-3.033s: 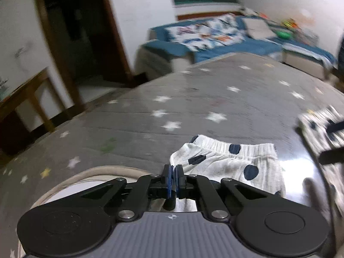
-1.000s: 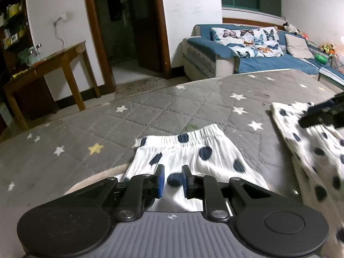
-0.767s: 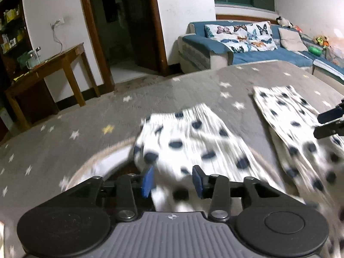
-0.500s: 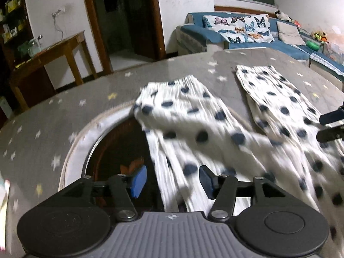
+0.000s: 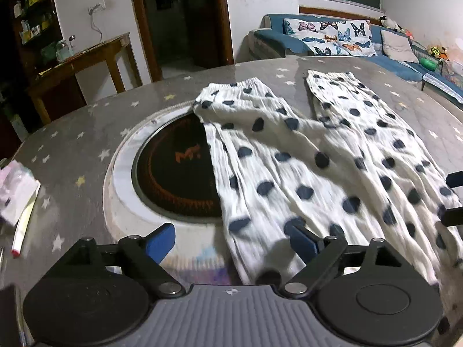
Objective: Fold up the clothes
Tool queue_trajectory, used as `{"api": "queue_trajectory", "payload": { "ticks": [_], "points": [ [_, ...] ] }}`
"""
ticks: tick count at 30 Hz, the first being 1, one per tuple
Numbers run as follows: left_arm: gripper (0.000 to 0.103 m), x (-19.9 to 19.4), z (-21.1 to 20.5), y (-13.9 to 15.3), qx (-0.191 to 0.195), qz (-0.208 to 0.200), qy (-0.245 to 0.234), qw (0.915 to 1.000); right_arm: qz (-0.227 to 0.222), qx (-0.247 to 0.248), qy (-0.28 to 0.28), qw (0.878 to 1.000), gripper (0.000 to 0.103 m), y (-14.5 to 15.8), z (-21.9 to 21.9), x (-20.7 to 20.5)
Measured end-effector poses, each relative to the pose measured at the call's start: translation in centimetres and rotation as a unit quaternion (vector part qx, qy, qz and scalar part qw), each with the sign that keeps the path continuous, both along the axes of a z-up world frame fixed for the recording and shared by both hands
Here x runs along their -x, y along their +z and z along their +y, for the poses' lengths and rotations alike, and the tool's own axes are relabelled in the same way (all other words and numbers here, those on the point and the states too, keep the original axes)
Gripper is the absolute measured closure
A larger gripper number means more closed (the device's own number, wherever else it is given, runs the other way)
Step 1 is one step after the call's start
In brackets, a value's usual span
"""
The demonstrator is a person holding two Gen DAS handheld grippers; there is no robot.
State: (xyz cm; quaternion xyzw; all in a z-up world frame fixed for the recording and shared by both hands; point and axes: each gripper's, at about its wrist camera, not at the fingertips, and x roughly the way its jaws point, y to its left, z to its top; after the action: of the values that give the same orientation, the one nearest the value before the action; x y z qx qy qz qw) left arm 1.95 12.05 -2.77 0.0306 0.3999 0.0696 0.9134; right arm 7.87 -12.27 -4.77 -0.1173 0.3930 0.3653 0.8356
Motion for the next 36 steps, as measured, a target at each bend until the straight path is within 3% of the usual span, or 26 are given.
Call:
{"api": "queue_trajectory", "payload": {
  "ticks": [17, 22, 26, 29, 36],
  "points": [
    [0.011, 4.9, -1.9, -0.1, 0.013, 0.008, 0.010, 0.9998, -0.003, -0.012, -0.011, 1.000, 0.024, -0.5, -1.9, 5.5],
    [0.015, 5.7, -2.3, -0.2, 0.024, 0.013, 0.003, 0.9996, 0.001, -0.016, -0.014, 1.000, 0.024, -0.9, -1.9, 6.0],
    [0.028, 6.2, -2.7, -0.3, 0.037, 0.014, -0.005, 0.9992, 0.001, -0.014, -0.013, 1.000, 0.025, -1.0, -1.8, 6.5],
    [0.045, 6.4, -3.0, -0.4, 0.044, 0.018, -0.011, 0.9988, 0.002, -0.013, -0.013, 1.000, 0.028, -1.2, -1.8, 6.9],
    [0.076, 7.0, -3.6, -0.5, 0.063, 0.017, -0.030, 0.9974, 0.010, -0.019, -0.009, 1.000, 0.047, -1.0, -1.7, 7.3]
  ]
}}
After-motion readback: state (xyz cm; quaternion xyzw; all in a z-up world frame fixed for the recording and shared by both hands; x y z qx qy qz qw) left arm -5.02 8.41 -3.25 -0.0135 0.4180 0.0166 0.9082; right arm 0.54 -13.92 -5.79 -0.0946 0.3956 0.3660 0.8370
